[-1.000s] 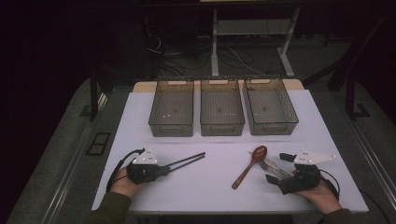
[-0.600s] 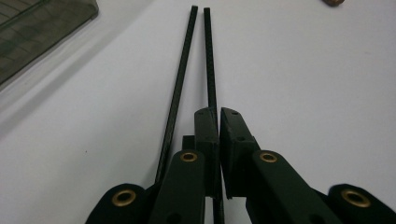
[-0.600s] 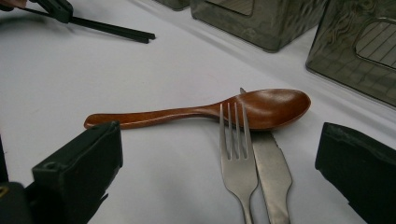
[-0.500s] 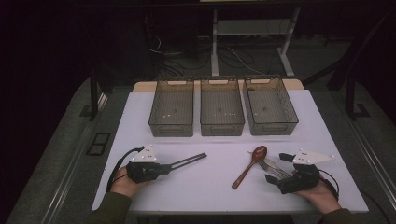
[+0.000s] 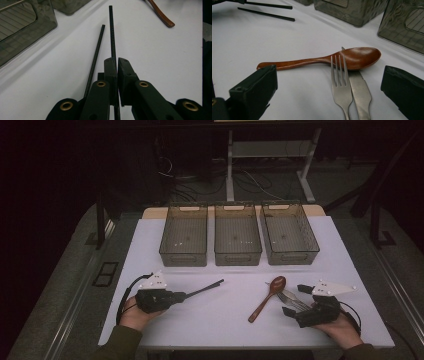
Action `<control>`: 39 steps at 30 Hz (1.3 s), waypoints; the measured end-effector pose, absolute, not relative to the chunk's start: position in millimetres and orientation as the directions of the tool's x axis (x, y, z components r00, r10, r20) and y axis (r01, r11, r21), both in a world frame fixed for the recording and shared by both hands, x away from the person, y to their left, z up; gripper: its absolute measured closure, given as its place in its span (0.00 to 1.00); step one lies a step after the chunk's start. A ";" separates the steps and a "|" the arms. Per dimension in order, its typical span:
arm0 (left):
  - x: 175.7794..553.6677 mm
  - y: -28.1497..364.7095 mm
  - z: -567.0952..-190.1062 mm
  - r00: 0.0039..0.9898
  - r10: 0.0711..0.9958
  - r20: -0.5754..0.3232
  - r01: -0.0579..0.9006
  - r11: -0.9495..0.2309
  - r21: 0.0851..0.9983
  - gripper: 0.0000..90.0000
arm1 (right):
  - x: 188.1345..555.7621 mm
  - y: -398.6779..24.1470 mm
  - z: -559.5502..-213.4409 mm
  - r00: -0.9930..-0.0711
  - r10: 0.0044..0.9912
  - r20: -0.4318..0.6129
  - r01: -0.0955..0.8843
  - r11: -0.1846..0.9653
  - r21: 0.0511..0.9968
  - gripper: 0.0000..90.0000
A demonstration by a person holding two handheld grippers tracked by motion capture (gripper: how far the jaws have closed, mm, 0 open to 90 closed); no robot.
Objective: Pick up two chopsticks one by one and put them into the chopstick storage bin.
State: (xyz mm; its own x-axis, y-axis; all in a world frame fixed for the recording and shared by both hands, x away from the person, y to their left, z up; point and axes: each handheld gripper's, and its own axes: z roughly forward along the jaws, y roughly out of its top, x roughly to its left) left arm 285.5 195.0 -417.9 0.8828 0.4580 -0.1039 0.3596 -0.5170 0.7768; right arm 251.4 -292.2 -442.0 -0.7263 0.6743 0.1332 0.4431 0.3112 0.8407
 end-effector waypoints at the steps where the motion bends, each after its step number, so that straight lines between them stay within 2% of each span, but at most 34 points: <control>1: 285.8 194.4 -417.0 0.882 0.459 -0.104 0.361 -0.517 0.776 0.95 | 251.4 -292.0 -442.1 -0.726 0.674 0.134 0.444 0.312 0.840 0.00; 22: 294.7 184.2 -395.3 0.848 0.519 -0.106 0.383 -0.462 0.800 0.95 | 252.1 -295.8 -441.3 -0.721 0.678 0.141 0.451 0.305 0.839 0.00; 39: 314.7 180.4 -379.9 0.778 0.618 -0.113 0.424 -0.384 0.821 0.95 | 252.4 -297.4 -440.9 -0.714 0.684 0.149 0.457 0.294 0.839 0.00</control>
State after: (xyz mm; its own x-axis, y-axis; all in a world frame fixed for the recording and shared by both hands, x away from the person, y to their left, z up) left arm 314.7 180.4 -379.9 0.7782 0.6177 -0.1132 0.4237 -0.3835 0.8206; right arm 252.4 -297.4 -440.9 -0.7142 0.6838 0.1494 0.4574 0.2943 0.8392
